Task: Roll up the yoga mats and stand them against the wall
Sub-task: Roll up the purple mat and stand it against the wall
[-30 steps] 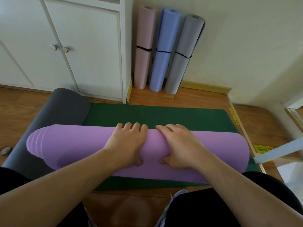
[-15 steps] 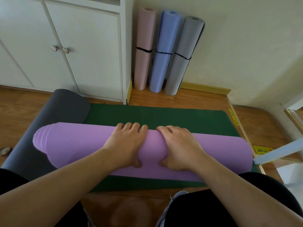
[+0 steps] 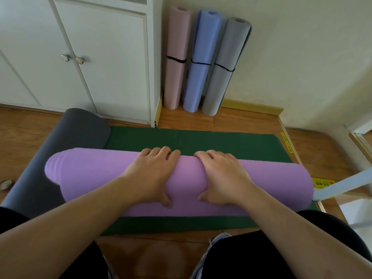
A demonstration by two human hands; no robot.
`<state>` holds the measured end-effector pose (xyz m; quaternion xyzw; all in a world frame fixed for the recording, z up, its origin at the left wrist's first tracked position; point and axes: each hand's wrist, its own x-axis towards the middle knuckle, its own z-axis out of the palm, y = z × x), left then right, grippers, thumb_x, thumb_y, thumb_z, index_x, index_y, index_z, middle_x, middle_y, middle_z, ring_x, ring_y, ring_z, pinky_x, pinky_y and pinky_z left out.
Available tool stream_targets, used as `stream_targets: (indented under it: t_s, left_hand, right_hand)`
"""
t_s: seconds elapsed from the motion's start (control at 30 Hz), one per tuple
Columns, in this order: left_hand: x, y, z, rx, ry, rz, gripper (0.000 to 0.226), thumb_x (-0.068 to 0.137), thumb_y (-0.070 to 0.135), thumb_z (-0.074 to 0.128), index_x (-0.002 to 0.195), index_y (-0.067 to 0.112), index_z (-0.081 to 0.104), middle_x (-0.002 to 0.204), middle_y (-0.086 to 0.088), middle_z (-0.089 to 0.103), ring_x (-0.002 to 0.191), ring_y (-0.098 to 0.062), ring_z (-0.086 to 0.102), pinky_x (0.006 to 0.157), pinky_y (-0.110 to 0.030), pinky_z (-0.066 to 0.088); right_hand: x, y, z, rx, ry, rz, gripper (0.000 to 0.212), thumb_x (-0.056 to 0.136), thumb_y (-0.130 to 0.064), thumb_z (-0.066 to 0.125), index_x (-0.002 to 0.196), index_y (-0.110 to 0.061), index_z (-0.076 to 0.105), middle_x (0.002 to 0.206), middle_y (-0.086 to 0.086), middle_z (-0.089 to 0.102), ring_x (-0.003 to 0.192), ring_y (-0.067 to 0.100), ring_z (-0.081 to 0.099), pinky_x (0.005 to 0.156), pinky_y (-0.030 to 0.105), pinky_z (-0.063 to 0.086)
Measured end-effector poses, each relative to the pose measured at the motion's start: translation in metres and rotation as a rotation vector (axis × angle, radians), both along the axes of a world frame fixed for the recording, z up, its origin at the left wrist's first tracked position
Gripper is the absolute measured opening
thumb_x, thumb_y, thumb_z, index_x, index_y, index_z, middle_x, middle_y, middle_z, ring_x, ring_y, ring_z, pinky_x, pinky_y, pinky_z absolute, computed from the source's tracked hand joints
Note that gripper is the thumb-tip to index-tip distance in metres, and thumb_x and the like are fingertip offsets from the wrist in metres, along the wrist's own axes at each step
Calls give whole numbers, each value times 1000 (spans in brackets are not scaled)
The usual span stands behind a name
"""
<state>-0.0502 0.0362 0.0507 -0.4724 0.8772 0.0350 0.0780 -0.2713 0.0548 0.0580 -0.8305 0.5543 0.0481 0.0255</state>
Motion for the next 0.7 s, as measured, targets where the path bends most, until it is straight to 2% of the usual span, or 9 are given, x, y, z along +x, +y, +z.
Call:
stream_targets:
  t_s: [0.1, 0.17, 0.23, 0.3, 0.43, 0.53, 0.63, 0.7]
  left_hand:
    - [-4, 1, -5, -44, -37, -13, 118, 59, 68, 84, 152, 21, 29, 142, -2, 49, 126, -26, 52, 107, -47, 45]
    - [-4, -2, -3, -24, -5, -12, 109, 60, 65, 83, 148, 23, 33, 138, 1, 53, 122, -25, 55, 104, -47, 47]
    - [-2, -5, 3, 10, 37, 1, 102, 60, 66, 80, 144, 25, 38, 133, 4, 56, 117, -22, 57, 101, -45, 48]
    - [-1, -6, 7, 22, 50, 21, 98, 57, 69, 75, 139, 27, 42, 125, 6, 60, 110, -21, 59, 96, -43, 49]
    - [1, -7, 10, 83, 92, 58, 97, 51, 74, 74, 135, 33, 45, 119, 11, 61, 104, -18, 61, 92, -42, 51]
    - [2, -5, 8, 66, 112, 38, 105, 55, 75, 74, 144, 33, 39, 133, 11, 56, 116, -17, 57, 103, -39, 47]
    - [-1, -1, 4, -18, 54, 3, 119, 59, 77, 78, 154, 26, 29, 147, 5, 46, 131, -21, 49, 114, -41, 40]
    - [-5, 1, 2, -73, 9, -5, 116, 62, 74, 80, 153, 23, 29, 147, 1, 47, 130, -24, 49, 113, -43, 41]
  right_hand:
    - [0, 1, 0, 57, -39, -18, 114, 62, -66, 87, 154, -29, 31, 145, -3, 51, 131, 23, 52, 111, 39, 42]
    - [-1, 3, 0, 70, -43, -14, 124, 64, -65, 88, 161, -26, 21, 153, 0, 43, 140, 25, 44, 119, 39, 36]
    - [0, 4, 0, 61, -9, -3, 135, 66, -64, 89, 165, -21, 9, 158, 4, 32, 147, 28, 33, 126, 40, 28]
    - [2, 4, -4, 34, 58, 24, 139, 64, -63, 88, 165, -19, 5, 158, 7, 29, 148, 31, 30, 127, 43, 24]
    - [4, 1, -4, 3, 61, 34, 120, 64, -61, 88, 158, -21, 25, 150, 2, 44, 138, 29, 44, 120, 43, 35]
    - [1, -1, 2, -39, 29, 34, 105, 64, -59, 85, 151, -25, 36, 146, -1, 51, 132, 26, 50, 114, 43, 41]
    - [-1, -1, 3, -18, -1, 0, 104, 63, -61, 83, 149, -27, 39, 142, -3, 56, 129, 23, 54, 110, 42, 44]
    - [-1, 0, 3, 11, -21, -18, 107, 62, -64, 83, 151, -27, 37, 143, -4, 55, 129, 23, 53, 111, 42, 43]
